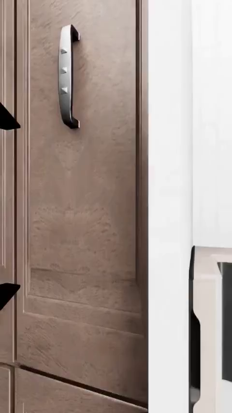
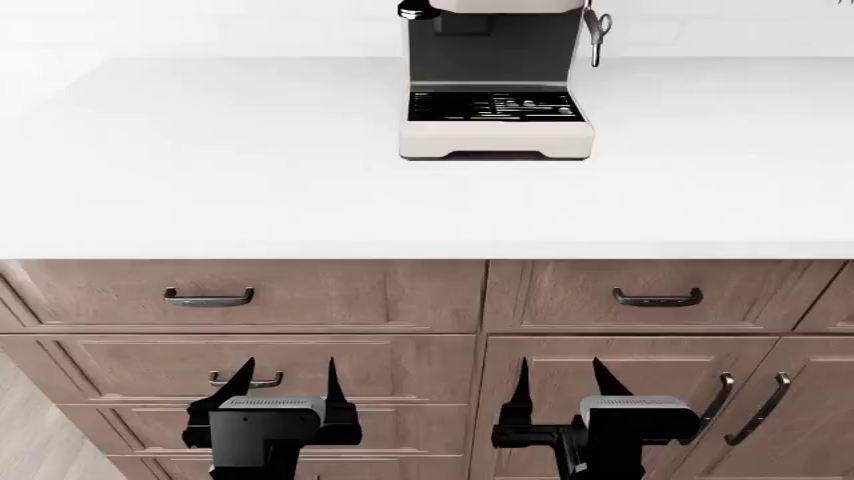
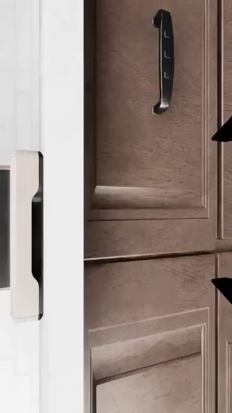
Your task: Pick the mug from the cabinet, place it under the coffee machine dispenser, and press the start button.
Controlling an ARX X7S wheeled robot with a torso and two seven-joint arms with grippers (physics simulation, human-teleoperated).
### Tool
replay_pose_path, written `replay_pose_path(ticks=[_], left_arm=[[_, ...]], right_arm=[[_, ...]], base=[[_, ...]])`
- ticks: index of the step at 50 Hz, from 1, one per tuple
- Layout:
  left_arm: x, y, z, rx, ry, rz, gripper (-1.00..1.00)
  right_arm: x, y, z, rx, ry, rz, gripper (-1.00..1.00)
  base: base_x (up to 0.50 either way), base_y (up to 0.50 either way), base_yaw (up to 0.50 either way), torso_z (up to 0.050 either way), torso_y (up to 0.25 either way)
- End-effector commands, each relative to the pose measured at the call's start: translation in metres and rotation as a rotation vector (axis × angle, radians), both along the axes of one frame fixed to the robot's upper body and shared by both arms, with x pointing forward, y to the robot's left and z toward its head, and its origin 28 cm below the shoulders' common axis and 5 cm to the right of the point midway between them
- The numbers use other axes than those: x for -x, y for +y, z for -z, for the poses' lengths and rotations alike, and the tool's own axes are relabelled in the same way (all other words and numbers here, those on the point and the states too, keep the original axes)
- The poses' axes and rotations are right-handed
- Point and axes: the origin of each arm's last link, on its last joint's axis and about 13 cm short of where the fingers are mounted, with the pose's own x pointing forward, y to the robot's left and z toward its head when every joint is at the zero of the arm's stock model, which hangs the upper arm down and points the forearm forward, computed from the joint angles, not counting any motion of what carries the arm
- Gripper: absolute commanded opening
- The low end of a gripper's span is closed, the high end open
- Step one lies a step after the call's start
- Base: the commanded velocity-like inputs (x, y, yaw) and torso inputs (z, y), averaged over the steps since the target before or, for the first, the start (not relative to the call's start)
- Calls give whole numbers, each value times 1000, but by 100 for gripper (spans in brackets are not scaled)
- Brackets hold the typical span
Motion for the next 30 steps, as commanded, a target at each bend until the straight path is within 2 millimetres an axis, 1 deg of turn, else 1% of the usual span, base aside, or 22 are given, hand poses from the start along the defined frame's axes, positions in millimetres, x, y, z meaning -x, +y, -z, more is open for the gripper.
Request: replay_pose_path(ticks=[1,8,12,22,23,24,28,30], left_arm=[[0,0,0,-3,2,3,100],[0,0,-1,-15,4,10,100],[0,2,-5,-17,1,25,100],[-4,15,-34,-51,-66,20,100],[-4,15,-37,-52,-73,19,100],[-4,16,-39,-52,-79,20,100],[-5,19,-51,-69,-113,23,100],[-6,22,-56,-79,-129,25,100]], right_arm=[[0,0,0,1,2,-2,100],[0,0,0,-7,6,-16,100],[-4,3,2,13,-17,-11,100],[-6,3,2,82,-80,-14,100],[-1,-8,-12,82,-93,-13,100],[0,-13,-23,89,-100,-14,100],[-14,-13,-46,116,-135,-19,100],[-17,-15,-55,126,-167,-20,100]], base=[[0,0,0,0,0],[0,0,0,0,0],[0,0,0,0,0],[0,0,0,0,0],[0,0,0,0,0],[0,0,0,0,0],[0,0,0,0,0],[0,0,0,0,0]])
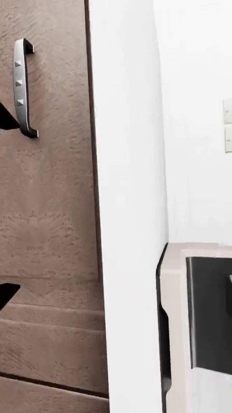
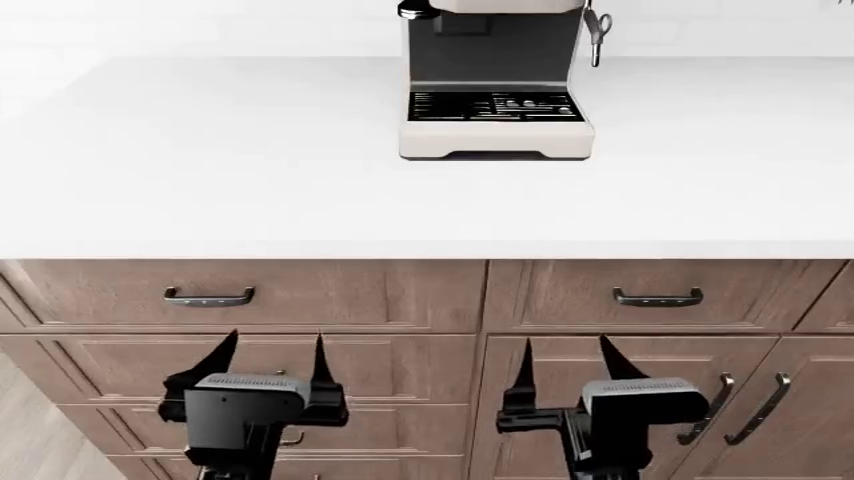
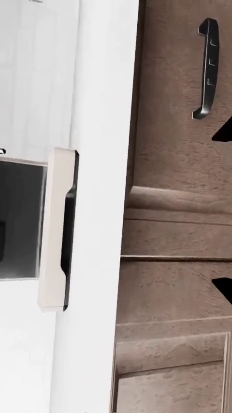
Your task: Pick the mug from the cabinet, place it under the coffee machine dispenser, and press the start button.
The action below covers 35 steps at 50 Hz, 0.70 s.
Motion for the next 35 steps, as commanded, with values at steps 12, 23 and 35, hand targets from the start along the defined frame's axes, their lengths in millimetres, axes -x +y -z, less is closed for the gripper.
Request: replay_pose_path(ticks=[12,23,35], left_arm=[[-15,25,-74,-77,-178,3,100],[-25,40,-136,-119,-258,14,100],[-27,44,-167,-140,-307,23,100]], right_arm=[[-14,-27,-104,80,-213,-44,100],[-25,-37,-173,72,-243,-69,100],[-30,-38,-203,14,-247,-81,100]], base=[[0,0,0,0,0],[0,0,0,0,0],[0,236,0,0,0]])
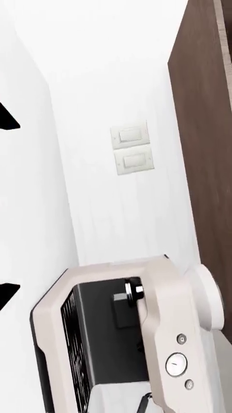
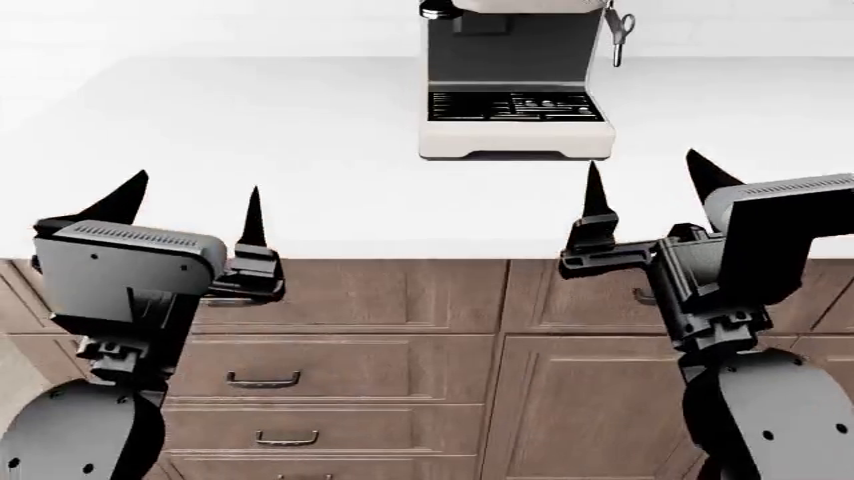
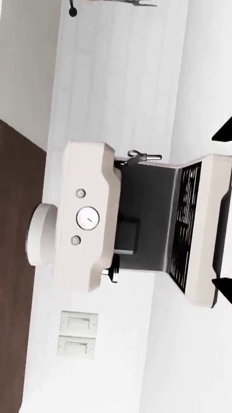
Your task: Pick the mug from the cabinet, place it under the coffee machine dispenser, and press the start button.
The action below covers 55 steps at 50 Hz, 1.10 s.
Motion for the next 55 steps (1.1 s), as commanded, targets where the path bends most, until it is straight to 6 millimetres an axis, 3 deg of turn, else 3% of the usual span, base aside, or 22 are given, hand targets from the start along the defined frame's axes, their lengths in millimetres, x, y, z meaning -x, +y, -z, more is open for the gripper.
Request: replay_pose_path(ticks=[1,14,55], left_arm=[[0,6,-31,-24,-50,1,100],[-2,10,-45,-13,-76,-3,100],[-1,10,-45,-25,-125,-11,100]], right_arm=[[0,-1,-34,-13,-20,-28,100],[-4,1,-52,-16,-48,-25,100],[-8,8,-65,-52,-75,-43,100]], base=[[0,500,0,0,0],[0,500,0,0,0],[0,500,0,0,0]])
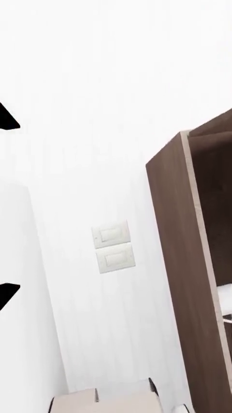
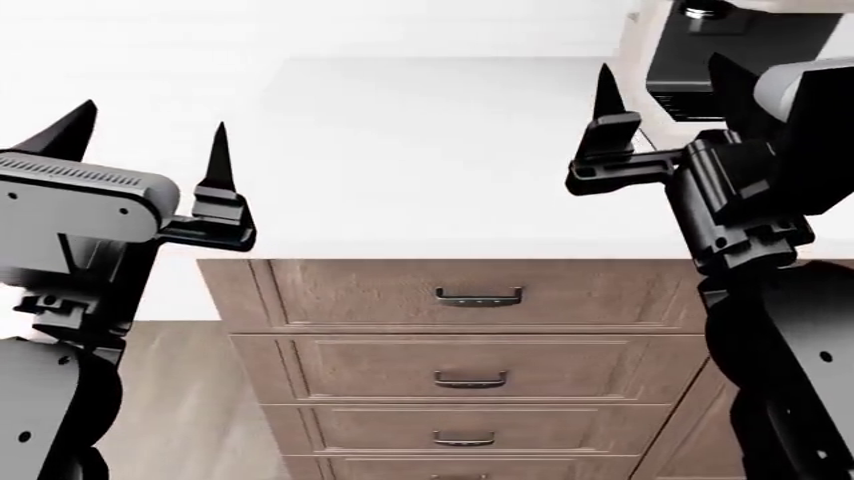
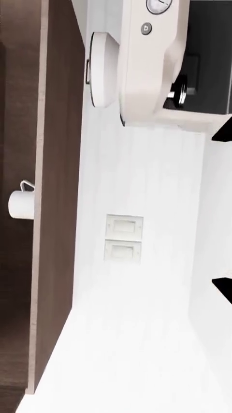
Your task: Pick the mug from the cabinet, place it under the coffee machine dispenser, and press the start button.
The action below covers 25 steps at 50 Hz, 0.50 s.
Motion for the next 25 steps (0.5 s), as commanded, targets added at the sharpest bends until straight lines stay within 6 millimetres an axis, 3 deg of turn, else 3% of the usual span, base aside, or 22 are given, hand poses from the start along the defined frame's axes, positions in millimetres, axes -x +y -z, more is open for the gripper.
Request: replay_pose_path(ticks=[1,17,25], left_arm=[[0,0,0,2,-24,-10,100],[3,1,3,-5,-67,-7,100],[5,2,5,-29,-115,9,100]], right_arm=[[0,1,-2,-5,-1,-4,100],[-1,3,-3,2,-18,14,100],[-7,3,-21,39,-39,83,100]], base=[[0,500,0,0,0],[0,488,0,0,0],[0,0,0,35,43]])
